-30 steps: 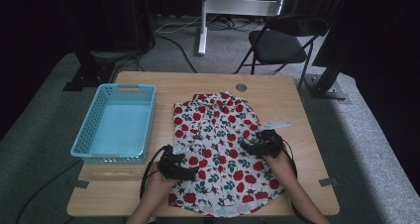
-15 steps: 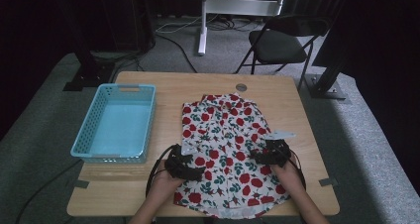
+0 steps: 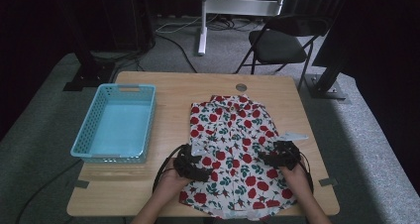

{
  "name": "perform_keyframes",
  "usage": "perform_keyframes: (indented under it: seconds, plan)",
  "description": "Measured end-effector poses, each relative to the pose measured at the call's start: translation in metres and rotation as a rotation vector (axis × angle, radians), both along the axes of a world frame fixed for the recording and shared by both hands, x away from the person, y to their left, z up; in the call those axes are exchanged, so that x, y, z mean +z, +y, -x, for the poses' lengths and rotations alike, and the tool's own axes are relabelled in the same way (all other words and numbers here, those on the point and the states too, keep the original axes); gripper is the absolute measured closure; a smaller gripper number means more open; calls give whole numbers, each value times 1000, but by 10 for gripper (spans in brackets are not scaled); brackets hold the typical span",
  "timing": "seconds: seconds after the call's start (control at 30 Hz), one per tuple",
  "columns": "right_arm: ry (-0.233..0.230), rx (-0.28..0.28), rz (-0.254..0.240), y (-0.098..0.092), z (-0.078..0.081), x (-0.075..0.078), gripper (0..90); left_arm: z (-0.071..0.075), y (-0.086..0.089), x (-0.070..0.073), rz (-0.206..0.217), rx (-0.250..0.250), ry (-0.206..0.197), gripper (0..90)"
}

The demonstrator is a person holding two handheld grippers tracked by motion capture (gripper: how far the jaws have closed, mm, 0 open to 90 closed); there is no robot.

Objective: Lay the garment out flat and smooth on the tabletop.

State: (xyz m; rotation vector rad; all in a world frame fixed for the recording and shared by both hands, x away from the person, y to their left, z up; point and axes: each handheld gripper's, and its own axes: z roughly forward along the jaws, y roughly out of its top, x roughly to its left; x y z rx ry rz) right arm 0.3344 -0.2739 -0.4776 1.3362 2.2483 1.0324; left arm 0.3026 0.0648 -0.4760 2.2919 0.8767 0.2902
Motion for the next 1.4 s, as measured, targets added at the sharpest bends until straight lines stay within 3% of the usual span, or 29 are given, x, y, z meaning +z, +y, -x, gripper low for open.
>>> perform_keyframes:
  seconds: [0.1, 0.17, 0.3, 0.33, 0.47, 0.63, 0.77, 0.87, 0.97, 1.03, 1.23, 1.4]
  plan:
    - [-11, -6, -42, -2, -6, 18, 187, 4, 5, 2, 33, 17, -9, 192]
    - [-11, -8, -54, -2, -8, 21, 183, 8, 10, 4, 55, 19, -19, 192]
    - [-14, 40, -78, 2, -18, 34, 149, 16, 19, 5, 95, 4, -30, 192]
    - [-11, 65, -58, 9, -24, 38, 146, 19, 25, 5, 121, 9, -28, 193]
    - [8, 91, 0, 22, -35, 38, 201, 24, 36, 4, 154, 14, -20, 192]
    - [9, 113, 34, 34, -49, 41, 310, 30, 42, 2, 167, 12, -36, 192]
    - [12, 139, 95, 45, -68, 40, 407, 40, 46, 2, 181, 6, -47, 190]
    - [21, 161, 136, 53, -79, 38, 456, 45, 45, 0, 162, -28, -31, 118]
    - [34, 178, 172, 60, -88, 34, 513, 50, 45, -1, 139, 10, -67, 118]
    - [48, 176, 182, 63, -94, 31, 519, 53, 46, -1, 137, 44, -85, 117]
    - [72, 163, 184, 66, -106, 21, 519, 60, 49, -4, 127, 58, -46, 88]
    - [90, 159, 189, 66, -109, 16, 526, 66, 51, -4, 160, 71, -57, 88]
